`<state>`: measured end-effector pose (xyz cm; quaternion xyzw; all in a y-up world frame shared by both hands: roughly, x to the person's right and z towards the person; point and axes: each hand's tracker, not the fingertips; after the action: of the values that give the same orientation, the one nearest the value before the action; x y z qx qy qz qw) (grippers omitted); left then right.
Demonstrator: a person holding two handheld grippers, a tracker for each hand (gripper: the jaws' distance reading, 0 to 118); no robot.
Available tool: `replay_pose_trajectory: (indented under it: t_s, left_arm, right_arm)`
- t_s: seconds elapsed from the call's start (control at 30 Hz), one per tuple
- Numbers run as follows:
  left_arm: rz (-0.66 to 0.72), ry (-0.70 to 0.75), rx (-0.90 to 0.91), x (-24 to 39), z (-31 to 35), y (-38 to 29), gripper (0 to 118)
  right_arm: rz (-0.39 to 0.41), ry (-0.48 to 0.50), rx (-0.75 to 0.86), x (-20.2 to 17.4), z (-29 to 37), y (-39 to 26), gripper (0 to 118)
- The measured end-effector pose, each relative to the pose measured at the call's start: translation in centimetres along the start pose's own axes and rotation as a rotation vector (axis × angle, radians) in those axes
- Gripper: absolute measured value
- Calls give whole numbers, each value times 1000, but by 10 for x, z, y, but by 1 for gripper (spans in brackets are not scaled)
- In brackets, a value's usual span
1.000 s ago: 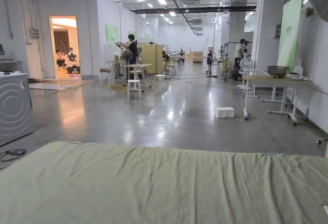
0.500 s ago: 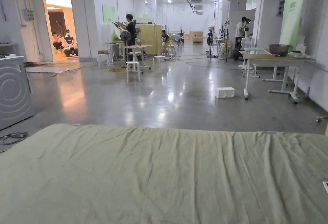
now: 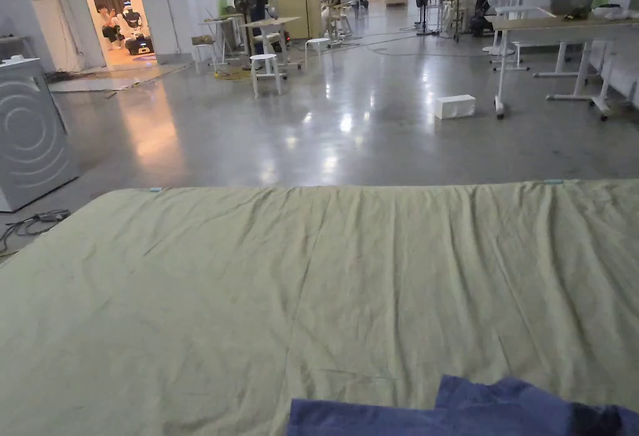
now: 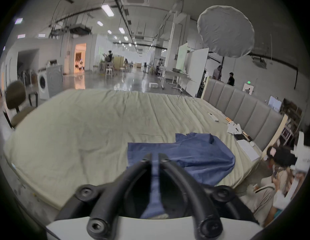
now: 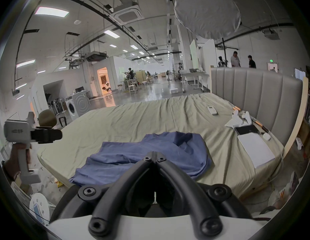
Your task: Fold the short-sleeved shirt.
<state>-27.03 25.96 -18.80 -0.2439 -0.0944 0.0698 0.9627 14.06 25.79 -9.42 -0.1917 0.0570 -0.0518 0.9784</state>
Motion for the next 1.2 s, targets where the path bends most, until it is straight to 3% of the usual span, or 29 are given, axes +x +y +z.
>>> replay_pose_trajectory:
  t_s: [0.1,0.27,0.37,0.53,0.63,0.67,0.77,0.87,0.93,1.07,1.1,1.2]
  left_arm:
    - [109,-5,-102,-21,-67,7,78]
    - [204,40,-245,-49,-180,7,80]
    - [115,147,-302,-56,-242,2,80]
    - [-78,196,-418,-49,-312,-22,74]
    - [-62,229,-407,-43,-318,-28,73]
    - [-32,224,-440,-37,-314,-20,68]
    - [-297,202,-466,-10,-306,-19,12]
    - [-459,243,-533,3,-319,-29,10]
    - [-441,245,-582,6,-333,-31,9]
    - [-352,164,-666,-12,-340,-12,9]
    - [-291,155,-669,-18,-341,-8,9]
    - [-203,137,-663,-24,-340,-7,8]
  right_arm:
    - [-60,-17,-60,13,-10,-10,0]
    - [-83,-55,-109,30,-18,-21,0]
    - [-115,-78,-150,42,-21,-30,0]
    - [-155,-124,-207,57,-25,-41,0]
    - [-151,-157,-224,62,-27,-43,0]
    - [-153,-164,-222,63,-27,-44,0]
    - [-233,-143,-250,69,-36,-55,0]
    - [-268,-140,-275,73,-52,-54,0]
    - [-258,-130,-252,73,-59,-44,0]
    - [-143,-99,-166,81,-89,-12,1]
    - [-97,-98,-138,85,-102,-3,8]
    - [-6,-100,-147,101,-148,24,60]
